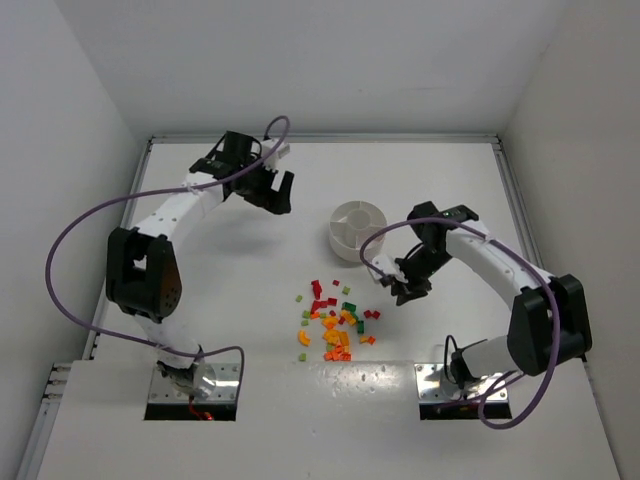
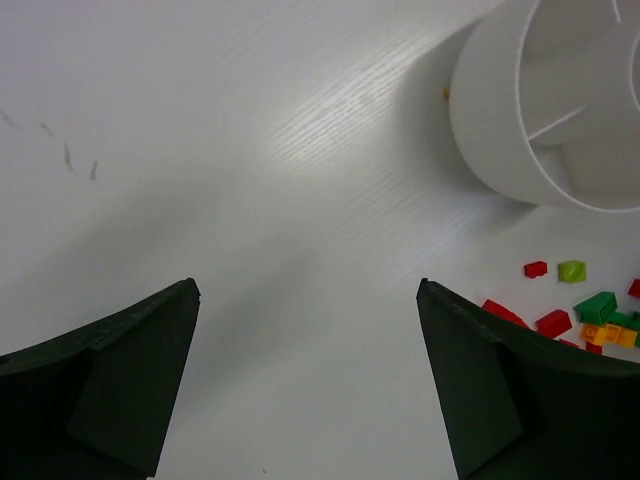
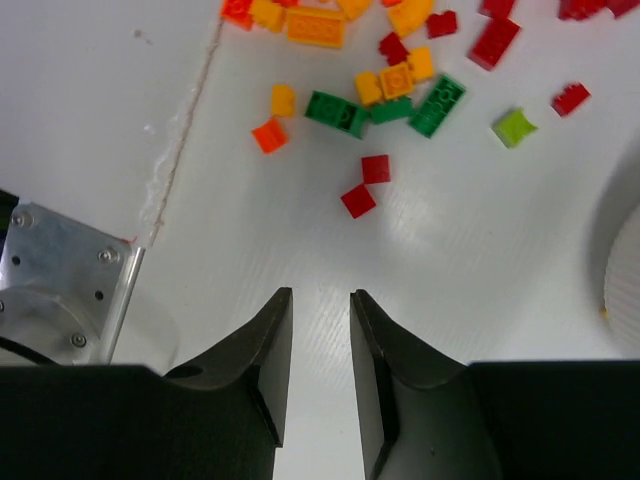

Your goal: Sort the legos into containers by color

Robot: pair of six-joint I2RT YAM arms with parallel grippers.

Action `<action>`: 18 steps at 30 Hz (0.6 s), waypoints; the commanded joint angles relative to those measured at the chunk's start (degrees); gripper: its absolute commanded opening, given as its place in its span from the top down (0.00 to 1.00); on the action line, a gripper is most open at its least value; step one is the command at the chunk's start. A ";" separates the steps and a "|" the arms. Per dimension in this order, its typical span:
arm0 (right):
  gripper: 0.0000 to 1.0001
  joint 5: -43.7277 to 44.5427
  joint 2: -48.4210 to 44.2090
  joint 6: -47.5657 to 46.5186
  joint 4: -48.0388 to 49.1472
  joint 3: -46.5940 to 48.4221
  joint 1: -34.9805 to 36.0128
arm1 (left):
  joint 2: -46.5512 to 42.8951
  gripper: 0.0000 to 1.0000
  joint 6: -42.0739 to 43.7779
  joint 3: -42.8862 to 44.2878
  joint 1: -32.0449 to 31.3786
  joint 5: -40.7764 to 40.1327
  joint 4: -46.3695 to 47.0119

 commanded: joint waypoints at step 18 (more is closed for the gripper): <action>0.49 5.96 -4.52 0.73 8.20 -7.00 16.50 | -14.16 0.01 -4.30 -12.65 9.55 4.53 1.31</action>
